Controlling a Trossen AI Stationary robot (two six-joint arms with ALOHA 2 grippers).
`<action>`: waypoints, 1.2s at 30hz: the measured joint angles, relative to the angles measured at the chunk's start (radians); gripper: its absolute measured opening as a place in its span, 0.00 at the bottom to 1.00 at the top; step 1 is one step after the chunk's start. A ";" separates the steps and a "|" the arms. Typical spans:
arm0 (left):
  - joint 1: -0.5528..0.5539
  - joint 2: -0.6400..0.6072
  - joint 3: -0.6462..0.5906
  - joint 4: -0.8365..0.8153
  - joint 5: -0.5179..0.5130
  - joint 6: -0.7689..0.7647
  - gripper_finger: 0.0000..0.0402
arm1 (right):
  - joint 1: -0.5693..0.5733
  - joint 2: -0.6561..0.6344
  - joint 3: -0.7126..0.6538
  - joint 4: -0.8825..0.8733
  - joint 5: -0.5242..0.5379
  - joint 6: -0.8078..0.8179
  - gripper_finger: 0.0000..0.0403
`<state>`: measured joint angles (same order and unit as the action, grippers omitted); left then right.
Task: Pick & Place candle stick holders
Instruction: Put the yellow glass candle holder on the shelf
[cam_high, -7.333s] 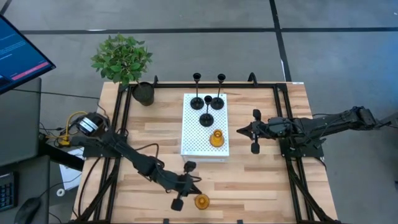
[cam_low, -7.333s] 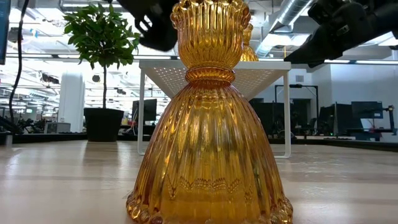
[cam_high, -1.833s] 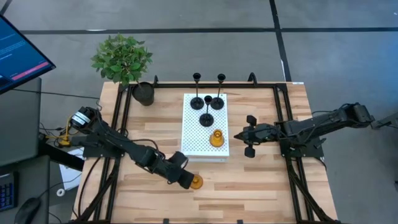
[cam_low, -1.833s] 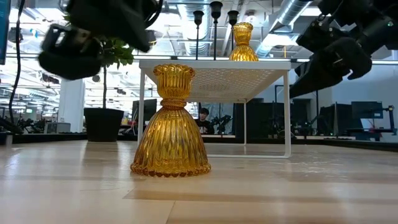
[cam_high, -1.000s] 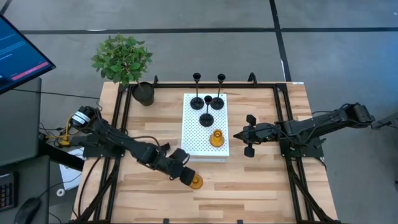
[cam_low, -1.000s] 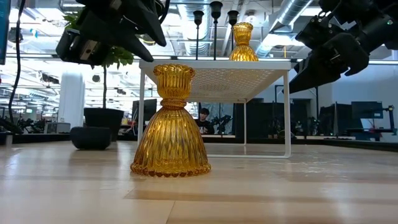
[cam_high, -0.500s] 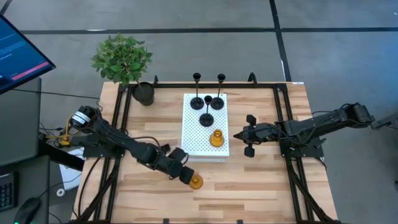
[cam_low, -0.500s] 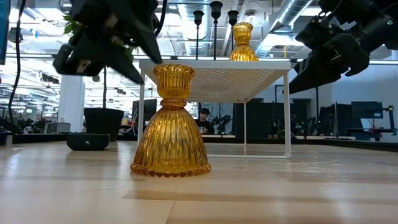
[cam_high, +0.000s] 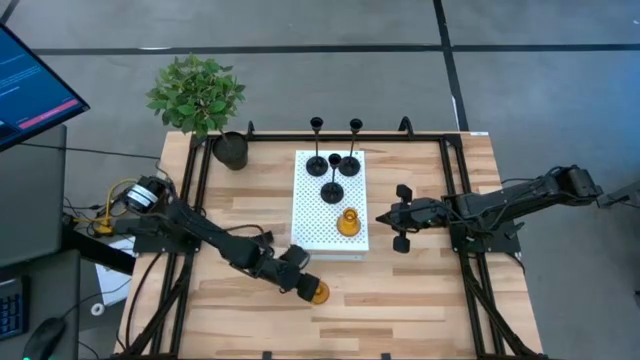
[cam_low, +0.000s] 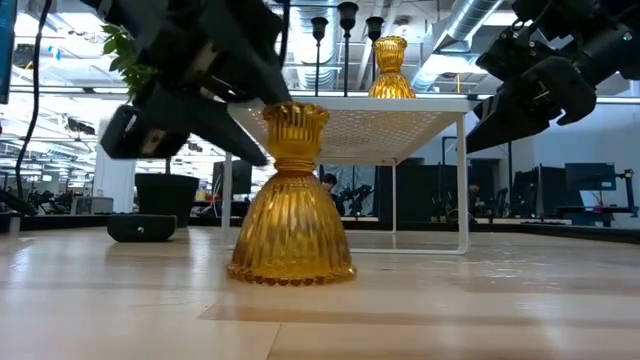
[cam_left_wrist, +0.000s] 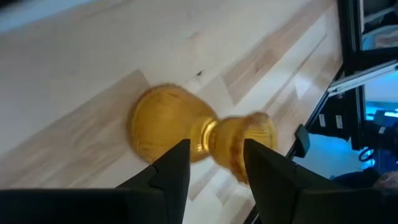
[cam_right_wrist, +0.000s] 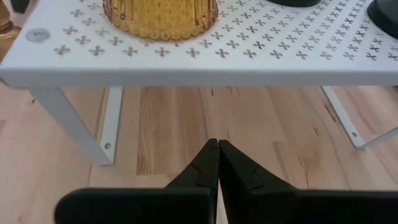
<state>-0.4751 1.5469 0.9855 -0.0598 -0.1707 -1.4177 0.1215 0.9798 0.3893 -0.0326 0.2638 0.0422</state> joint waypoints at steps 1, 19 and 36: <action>0.000 0.016 0.000 0.027 0.004 0.004 0.37 | 0.000 0.000 0.000 0.000 0.000 0.000 0.00; -0.004 0.031 -0.001 0.101 0.052 -0.001 0.15 | 0.000 0.000 0.000 -0.012 0.000 0.000 0.00; -0.054 -0.115 -0.001 -0.008 0.027 -0.112 0.07 | 0.000 0.000 0.000 -0.020 0.000 0.000 0.00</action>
<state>-0.5287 1.4316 0.9844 -0.0681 -0.1435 -1.5295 0.1215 0.9798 0.3893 -0.0528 0.2642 0.0425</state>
